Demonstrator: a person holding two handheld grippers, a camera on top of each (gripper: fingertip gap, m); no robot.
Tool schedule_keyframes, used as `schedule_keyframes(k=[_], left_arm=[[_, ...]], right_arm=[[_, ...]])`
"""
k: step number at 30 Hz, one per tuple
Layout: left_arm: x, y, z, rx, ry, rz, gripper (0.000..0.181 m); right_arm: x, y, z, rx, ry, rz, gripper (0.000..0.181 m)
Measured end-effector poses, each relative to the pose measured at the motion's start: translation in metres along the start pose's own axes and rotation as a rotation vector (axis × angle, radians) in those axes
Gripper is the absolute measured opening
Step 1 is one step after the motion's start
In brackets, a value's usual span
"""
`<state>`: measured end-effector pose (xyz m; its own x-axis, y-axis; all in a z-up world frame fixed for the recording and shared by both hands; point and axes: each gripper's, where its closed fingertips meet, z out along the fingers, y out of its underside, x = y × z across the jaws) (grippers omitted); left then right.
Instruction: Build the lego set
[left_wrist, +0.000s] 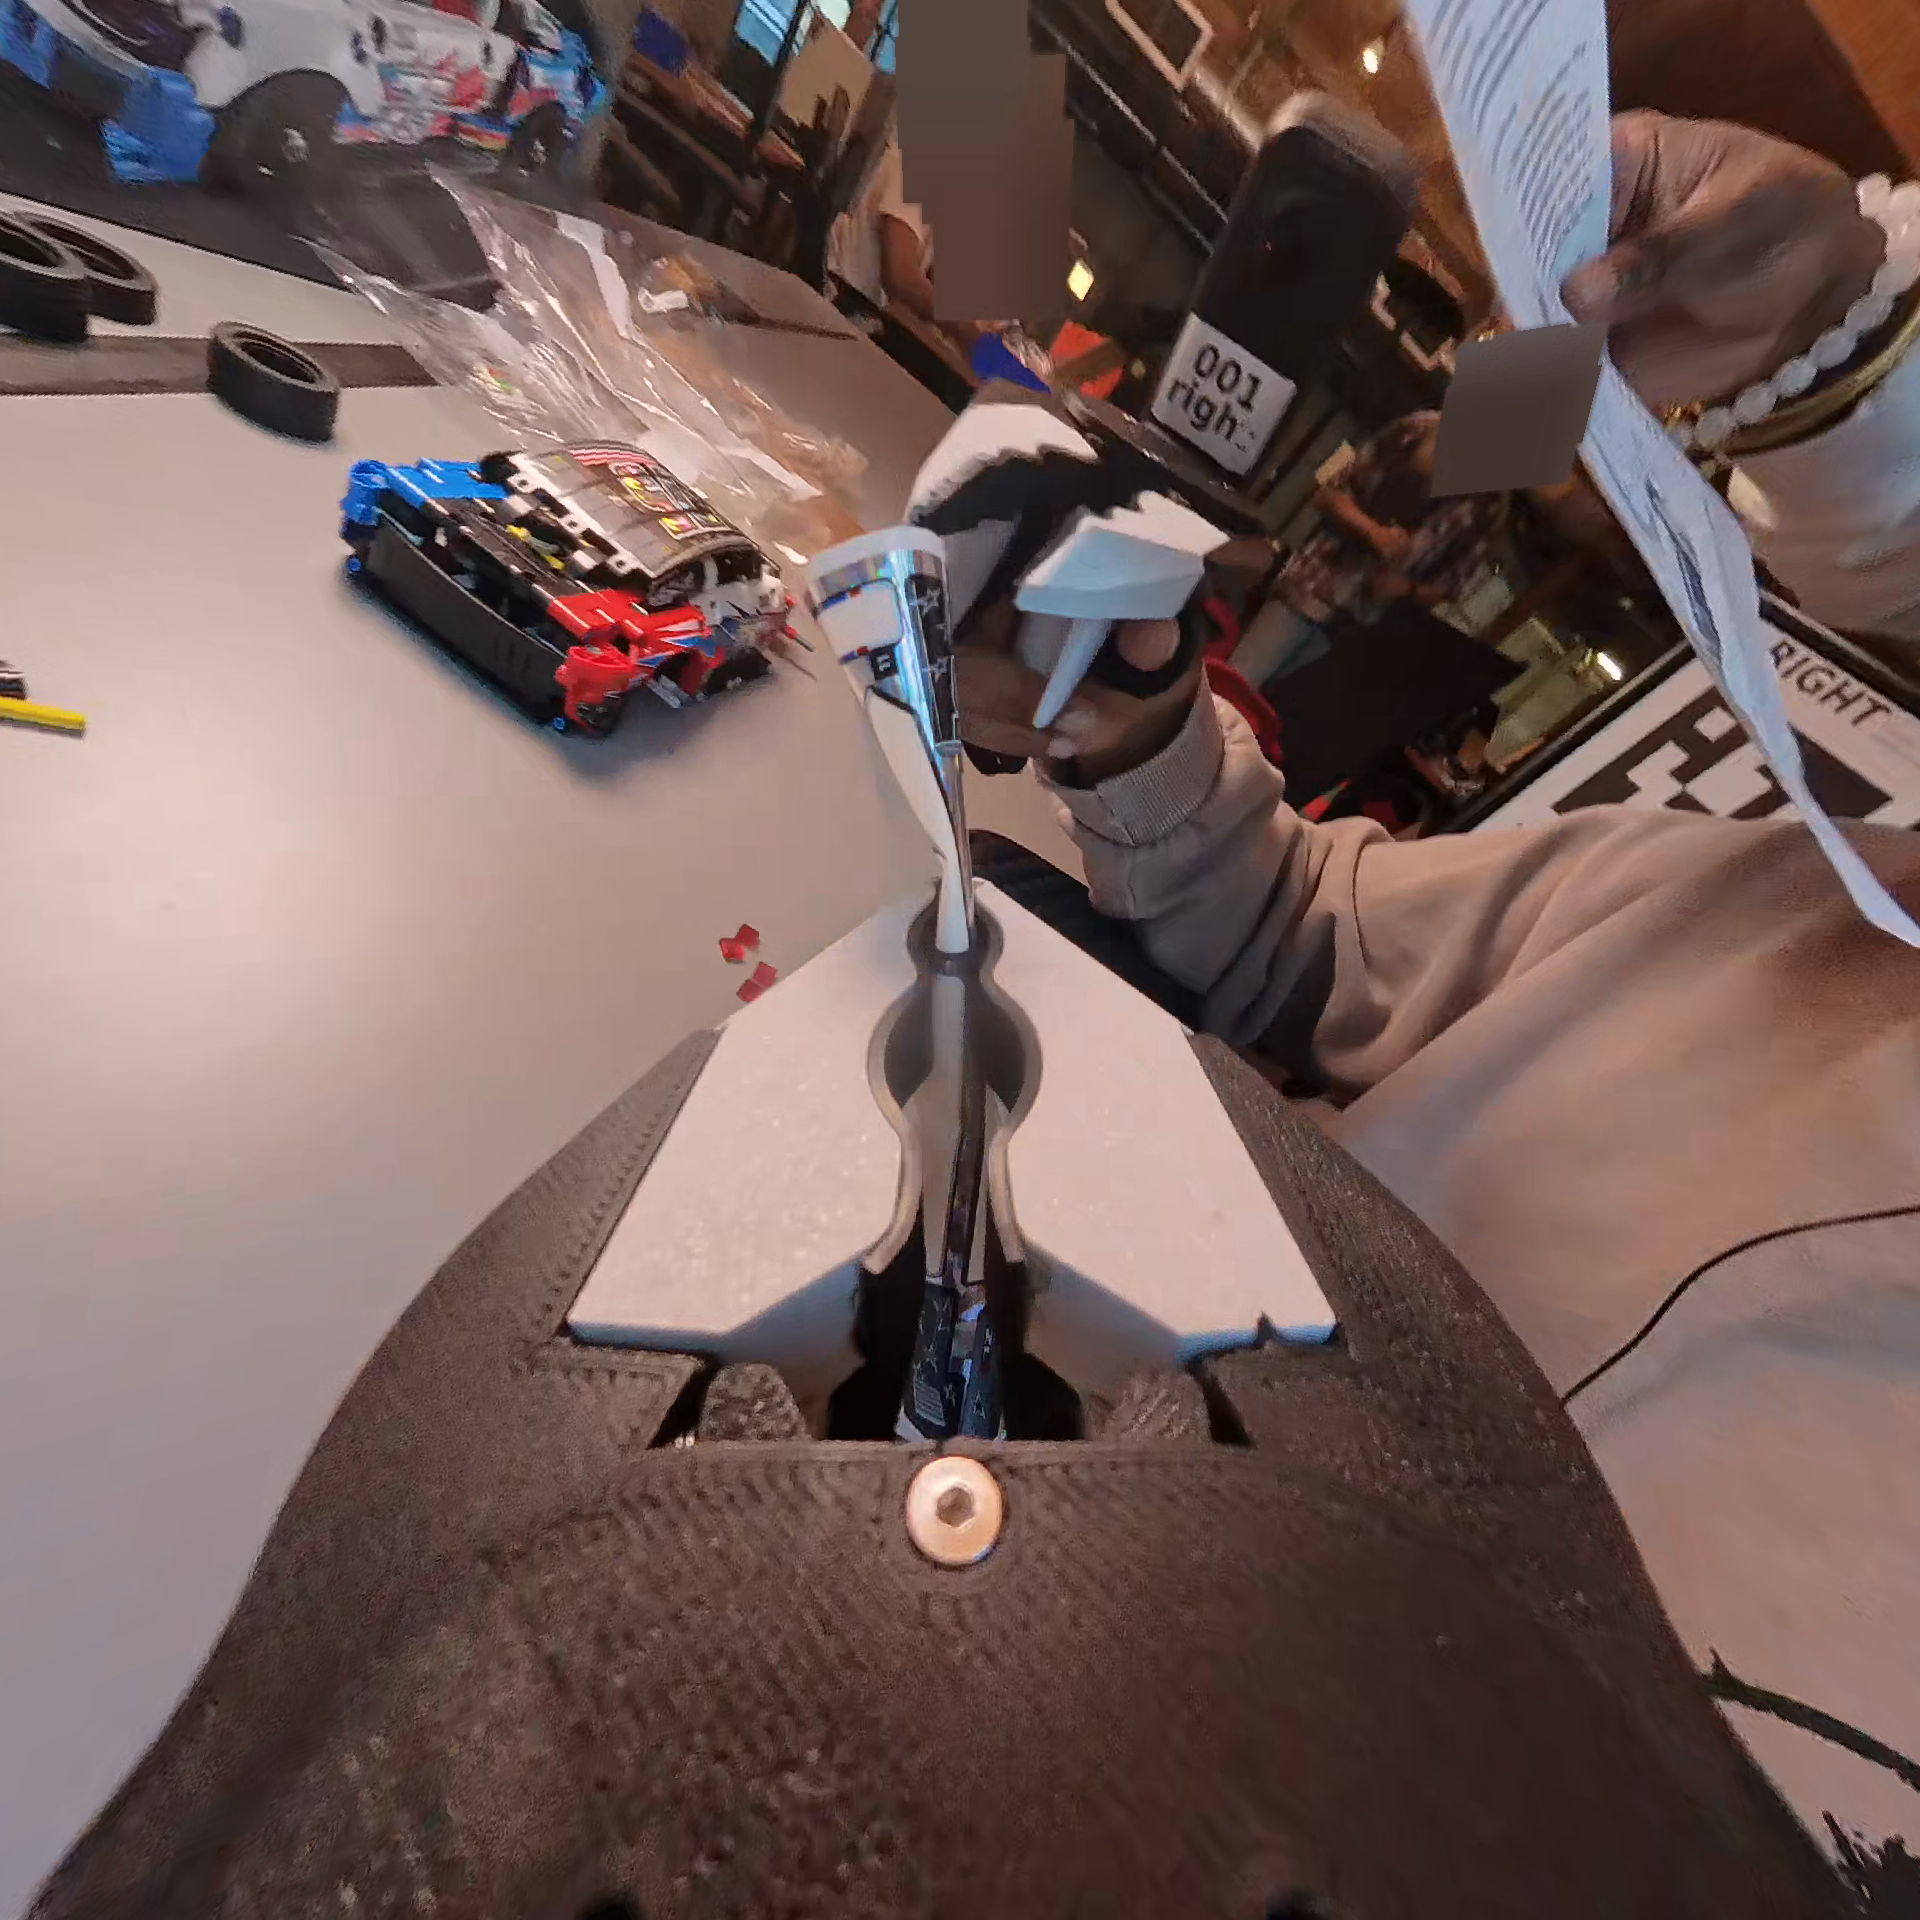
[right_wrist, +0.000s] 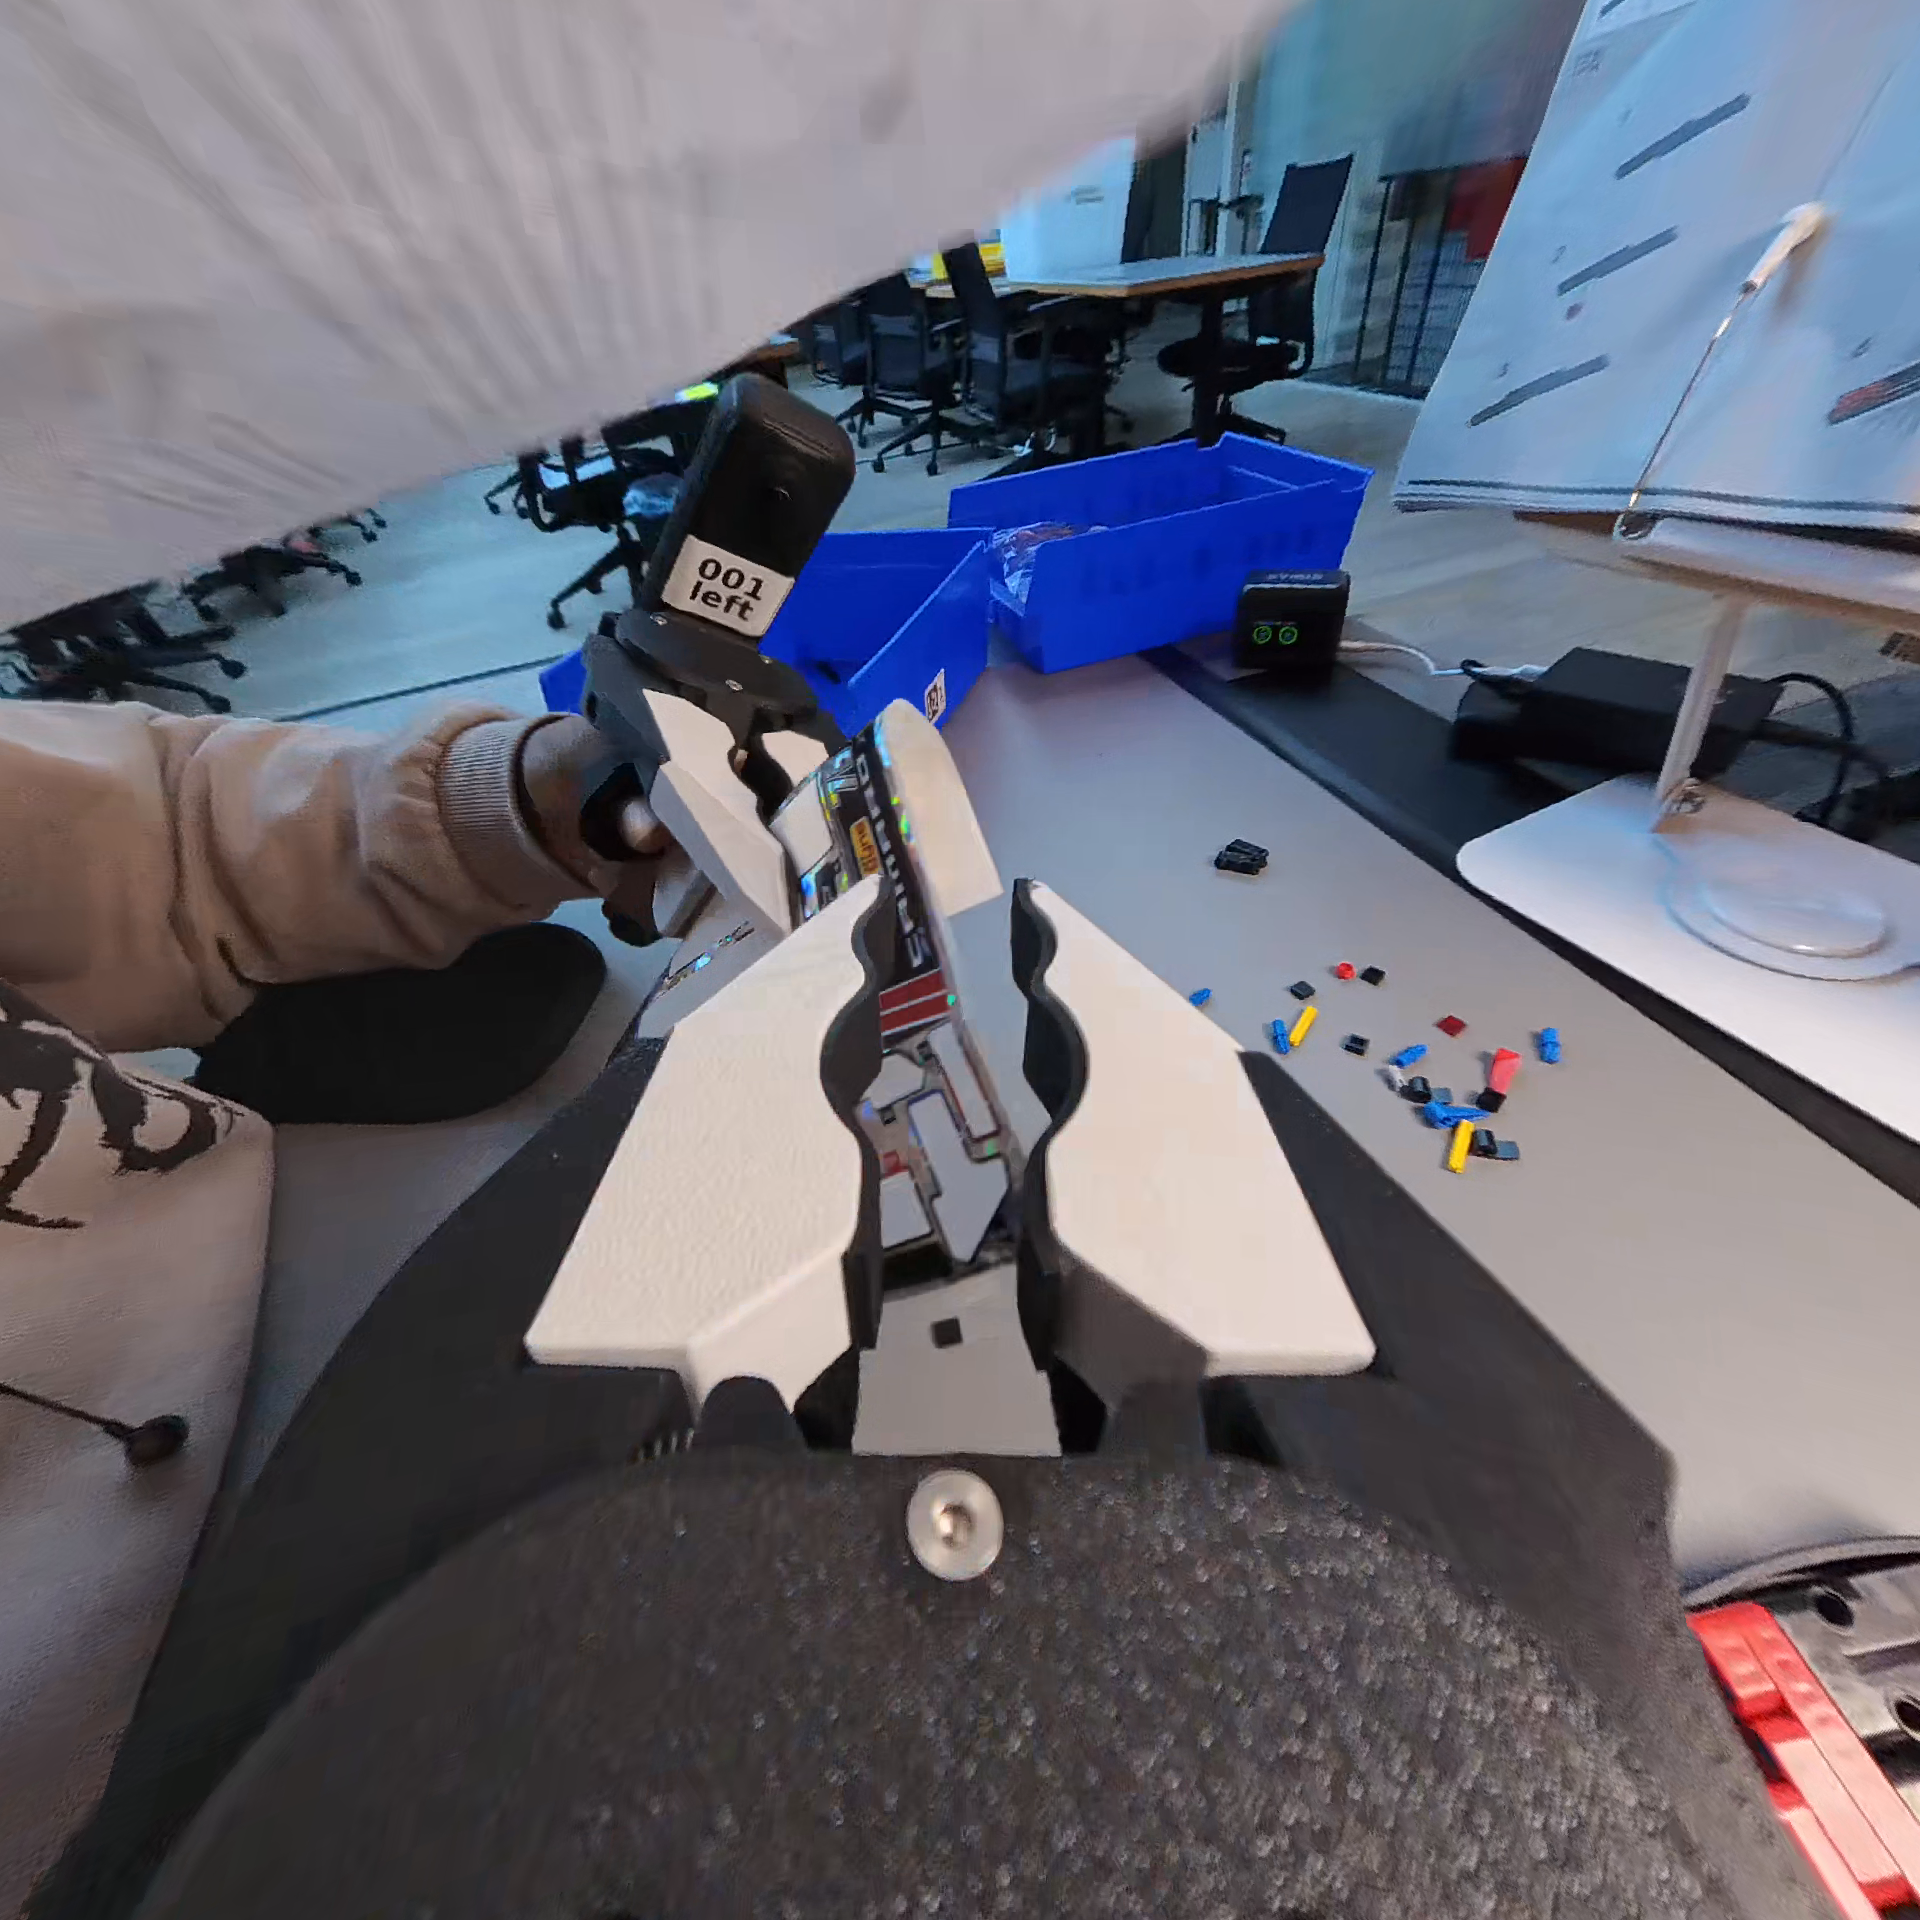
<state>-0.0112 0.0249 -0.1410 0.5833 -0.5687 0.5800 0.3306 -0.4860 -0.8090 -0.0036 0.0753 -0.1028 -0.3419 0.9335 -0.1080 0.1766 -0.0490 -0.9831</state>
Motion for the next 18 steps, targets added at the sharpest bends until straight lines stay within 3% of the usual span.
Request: schedule_keyframes(k=[4,6,9,14,18], left_arm=[[-0.015,0.0,-0.01,0.096,-0.006,-0.077,0.0],[-0.016,0.003,-0.011,0.106,0.005,-0.087,0.0],[-0.013,0.009,-0.01,0.089,0.013,-0.071,0.0],[-0.011,0.023,-0.008,0.051,0.044,-0.068,0.0],[-0.006,0.03,-0.005,0.028,0.091,-0.07,0.0]], right_arm=[[-0.013,0.019,0.016,-0.058,-0.016,-0.075,0.03],[-0.022,0.037,0.029,-0.122,-0.048,-0.074,0.042],[-0.025,0.057,0.043,-0.164,-0.038,-0.13,0.046],[-0.03,0.074,0.05,-0.205,-0.07,-0.176,0.045],[-0.044,0.082,0.048,-0.2,-0.183,-0.119,0.032]])
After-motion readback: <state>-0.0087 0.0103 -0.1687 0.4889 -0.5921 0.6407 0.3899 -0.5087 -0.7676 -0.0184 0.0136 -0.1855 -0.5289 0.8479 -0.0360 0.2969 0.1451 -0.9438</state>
